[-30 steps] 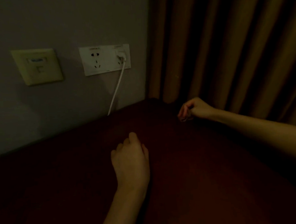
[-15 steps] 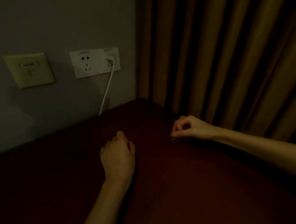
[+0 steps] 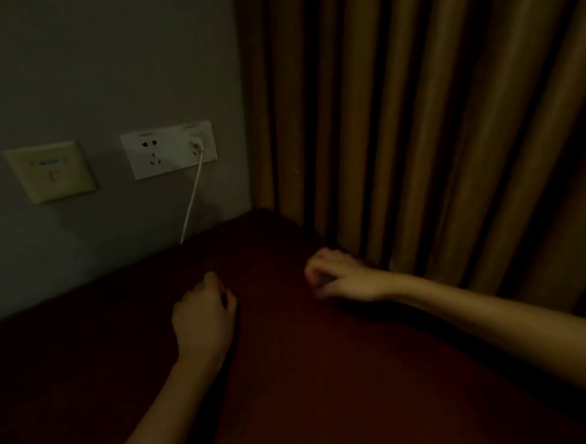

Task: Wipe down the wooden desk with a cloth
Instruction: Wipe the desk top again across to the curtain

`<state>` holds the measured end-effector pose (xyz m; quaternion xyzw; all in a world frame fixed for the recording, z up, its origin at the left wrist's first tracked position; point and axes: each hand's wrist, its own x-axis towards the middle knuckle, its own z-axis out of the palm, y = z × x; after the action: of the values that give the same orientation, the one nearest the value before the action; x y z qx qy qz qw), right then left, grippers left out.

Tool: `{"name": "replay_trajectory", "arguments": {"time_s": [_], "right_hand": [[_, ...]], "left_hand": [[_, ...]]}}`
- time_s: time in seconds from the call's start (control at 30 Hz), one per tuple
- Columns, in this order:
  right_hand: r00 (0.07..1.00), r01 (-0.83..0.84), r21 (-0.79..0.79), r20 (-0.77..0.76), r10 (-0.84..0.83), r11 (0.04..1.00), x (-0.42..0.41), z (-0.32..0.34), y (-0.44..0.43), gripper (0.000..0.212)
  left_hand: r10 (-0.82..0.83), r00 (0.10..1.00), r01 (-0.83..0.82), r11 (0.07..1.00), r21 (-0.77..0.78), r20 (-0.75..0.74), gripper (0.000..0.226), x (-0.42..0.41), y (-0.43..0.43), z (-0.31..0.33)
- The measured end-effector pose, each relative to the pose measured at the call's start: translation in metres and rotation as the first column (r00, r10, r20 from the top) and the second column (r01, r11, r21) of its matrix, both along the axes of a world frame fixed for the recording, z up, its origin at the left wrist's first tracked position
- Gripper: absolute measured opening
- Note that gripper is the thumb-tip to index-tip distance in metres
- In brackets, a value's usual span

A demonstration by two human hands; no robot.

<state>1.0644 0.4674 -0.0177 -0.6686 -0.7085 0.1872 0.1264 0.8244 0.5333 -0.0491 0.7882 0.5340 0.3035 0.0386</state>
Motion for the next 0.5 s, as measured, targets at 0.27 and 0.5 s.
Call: {"name": "replay_trajectory", "arguments": {"time_s": [0.27, 0.5], "right_hand": [[0.917, 0.372, 0.048, -0.172, -0.36, 0.927, 0.063, -0.009, 0.051, 0.029], [0.983, 0.147, 0.275, -0.148, -0.109, 0.95, 0.051, -0.007, -0.023, 0.051]], "left_hand": [[0.056, 0.997, -0.056, 0.998, 0.008, -0.061, 0.014, 0.005, 0.002, -0.004], [0.025, 1.0, -0.025, 0.999, 0.042, -0.001, 0.016, 0.003, 0.003, -0.004]]}}
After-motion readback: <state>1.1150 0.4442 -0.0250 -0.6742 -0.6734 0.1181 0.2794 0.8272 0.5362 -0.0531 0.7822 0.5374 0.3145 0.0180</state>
